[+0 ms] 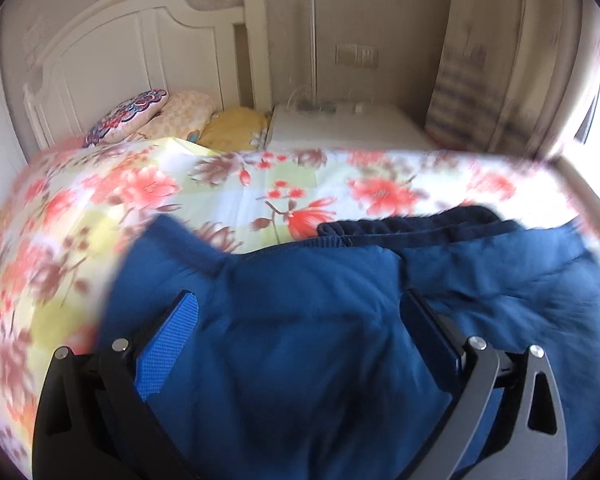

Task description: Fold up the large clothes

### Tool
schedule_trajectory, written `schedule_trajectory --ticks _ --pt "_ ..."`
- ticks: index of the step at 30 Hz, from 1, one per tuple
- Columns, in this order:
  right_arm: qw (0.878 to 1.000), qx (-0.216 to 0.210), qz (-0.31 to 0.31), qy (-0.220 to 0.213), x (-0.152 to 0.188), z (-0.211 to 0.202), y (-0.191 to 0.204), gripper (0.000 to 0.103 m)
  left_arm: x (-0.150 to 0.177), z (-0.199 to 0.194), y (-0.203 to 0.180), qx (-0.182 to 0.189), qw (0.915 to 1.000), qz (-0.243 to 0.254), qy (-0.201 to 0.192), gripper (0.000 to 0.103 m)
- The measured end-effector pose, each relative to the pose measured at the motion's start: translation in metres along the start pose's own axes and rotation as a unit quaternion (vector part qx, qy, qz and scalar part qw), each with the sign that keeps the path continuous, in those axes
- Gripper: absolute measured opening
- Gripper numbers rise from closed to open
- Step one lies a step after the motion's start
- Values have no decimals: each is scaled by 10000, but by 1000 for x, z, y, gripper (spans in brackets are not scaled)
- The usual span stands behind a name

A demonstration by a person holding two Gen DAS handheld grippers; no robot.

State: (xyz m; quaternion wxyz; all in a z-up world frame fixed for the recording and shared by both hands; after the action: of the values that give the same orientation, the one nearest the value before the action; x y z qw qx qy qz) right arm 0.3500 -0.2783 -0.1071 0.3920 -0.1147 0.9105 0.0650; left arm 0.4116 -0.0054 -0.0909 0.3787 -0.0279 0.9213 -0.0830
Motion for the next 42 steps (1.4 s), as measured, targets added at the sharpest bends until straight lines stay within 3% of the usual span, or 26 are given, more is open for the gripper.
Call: schedule_trajectory --ticks 4,7,11,13,15,17,18,21,26,30,32,34,35,36,38,40,42 --pt "9976 -308 -619 -18 55 -54 7 95 28 -75 51 393 9990 -213 -71 100" --pt "9965 -633 -523 128 102 -72 6 95 59 -109 101 106 9993 -340 -134 100" --pt "9960 -814 -272 248 149 -76 7 95 94 -118 145 -69 9988 -482 -18 100" --pt "9948 -1018 -27 -7 158 -77 8 85 113 -105 156 117 9972 -665 322 100" --pt "9928 -1146 161 -294 160 -86 12 64 125 -97 156 544 9925 -953 544 92" --pt "9938 -1061 75 -317 163 -93 18 53 128 -100 150 883 9890 -1025 594 58" --pt "9945 -1005 18 -300 166 -97 20 45 129 -104 145 963 9885 -976 631 53" --pt "9943 -1024 101 -289 176 -109 19 34 134 -108 140 816 9922 -710 621 46" --pt "9912 -1246 319 -299 200 -132 22 31 149 -121 136 825 9918 -612 764 43" --pt "9896 -1365 403 -186 215 -141 16 33 169 -139 133 792 9926 -428 819 44" --pt "9927 -1166 291 -40 215 -143 14 37 169 -143 141 635 9940 -460 767 59" --pt "9983 -569 8 90 203 -149 7 52 157 -152 154 273 9960 -677 524 72" --pt "9998 24 -180 -18 186 -158 -1 69 146 -162 158 178 9961 -809 297 78" --pt "9991 308 -243 -159 172 -164 -5 83 137 -170 157 168 9963 -829 131 82" --pt "9968 298 -325 -662 124 -172 1 86 105 -184 140 73 9974 -632 -343 100" --pt "9950 202 -482 -846 83 -161 16 86 72 -184 112 -89 9971 -296 -702 101" --pt "9934 206 -828 -762 43 -131 39 86 40 -164 78 -327 9958 16 -851 101"
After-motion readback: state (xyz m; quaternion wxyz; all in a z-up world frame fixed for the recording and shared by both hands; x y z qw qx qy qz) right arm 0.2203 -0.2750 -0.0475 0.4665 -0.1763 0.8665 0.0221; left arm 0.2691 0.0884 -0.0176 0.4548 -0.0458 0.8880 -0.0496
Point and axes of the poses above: each gripper's, at about its wrist camera, not at the fingertips, and z roughly the way its jaws point, y to its left, x to its underside, the point moved 7 cm from there along z, roughly the way its jaws point, and after that the axes turned 13 degrees about -z, right-handed, at the moved point
